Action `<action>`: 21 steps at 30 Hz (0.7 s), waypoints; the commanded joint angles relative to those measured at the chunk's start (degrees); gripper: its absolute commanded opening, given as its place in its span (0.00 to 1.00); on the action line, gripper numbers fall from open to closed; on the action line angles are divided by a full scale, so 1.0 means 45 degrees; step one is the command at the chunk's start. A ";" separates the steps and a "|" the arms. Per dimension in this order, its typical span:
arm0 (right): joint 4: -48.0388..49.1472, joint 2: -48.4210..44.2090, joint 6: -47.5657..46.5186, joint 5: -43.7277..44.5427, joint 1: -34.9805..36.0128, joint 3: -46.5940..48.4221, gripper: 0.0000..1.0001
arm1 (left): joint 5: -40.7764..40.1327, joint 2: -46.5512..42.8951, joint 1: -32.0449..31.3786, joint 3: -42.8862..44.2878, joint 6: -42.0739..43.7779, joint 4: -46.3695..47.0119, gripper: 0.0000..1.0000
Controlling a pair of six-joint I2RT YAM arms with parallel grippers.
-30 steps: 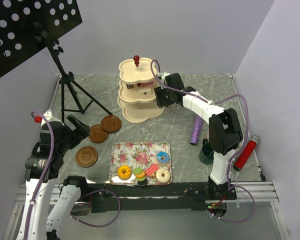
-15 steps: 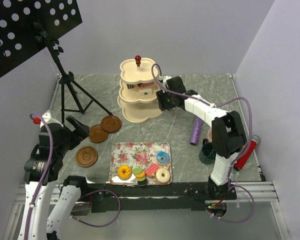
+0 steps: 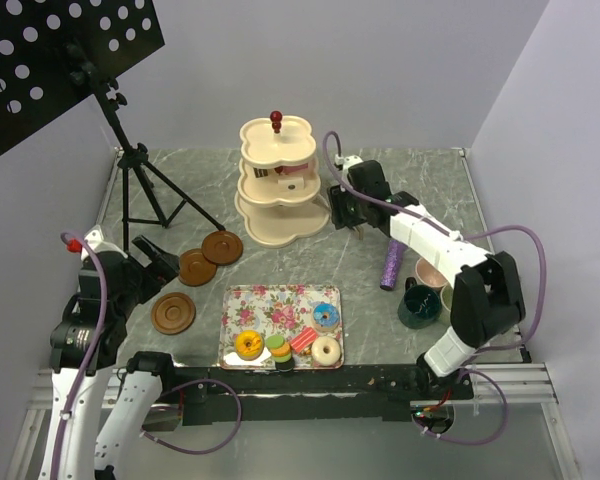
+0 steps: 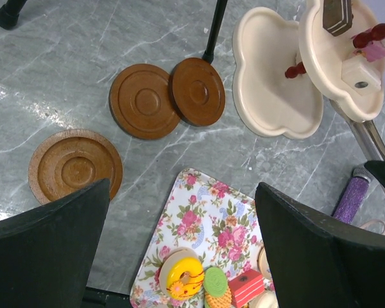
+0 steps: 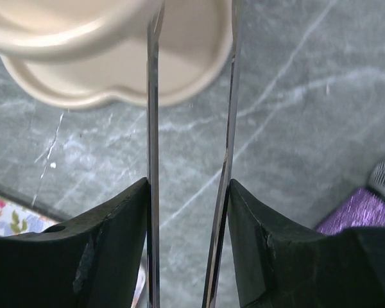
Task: Serve the afternoon tea
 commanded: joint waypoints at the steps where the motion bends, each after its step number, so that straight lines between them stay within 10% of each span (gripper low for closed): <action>1: -0.1032 -0.1498 0.1184 0.0498 0.0067 -0.0702 0.56 | 0.0335 -0.0139 -0.0008 -0.0268 -0.0127 0.0500 1.00; 10: -0.3238 -0.5265 0.1714 0.0030 0.0690 -0.2460 0.57 | 0.0569 0.0290 -0.0008 -0.0229 0.0420 0.0598 1.00; 21: -0.4043 -0.8473 0.1285 -0.0458 0.5611 -0.4081 0.58 | 0.0082 0.0759 -0.0008 0.0863 0.1181 -0.0084 1.00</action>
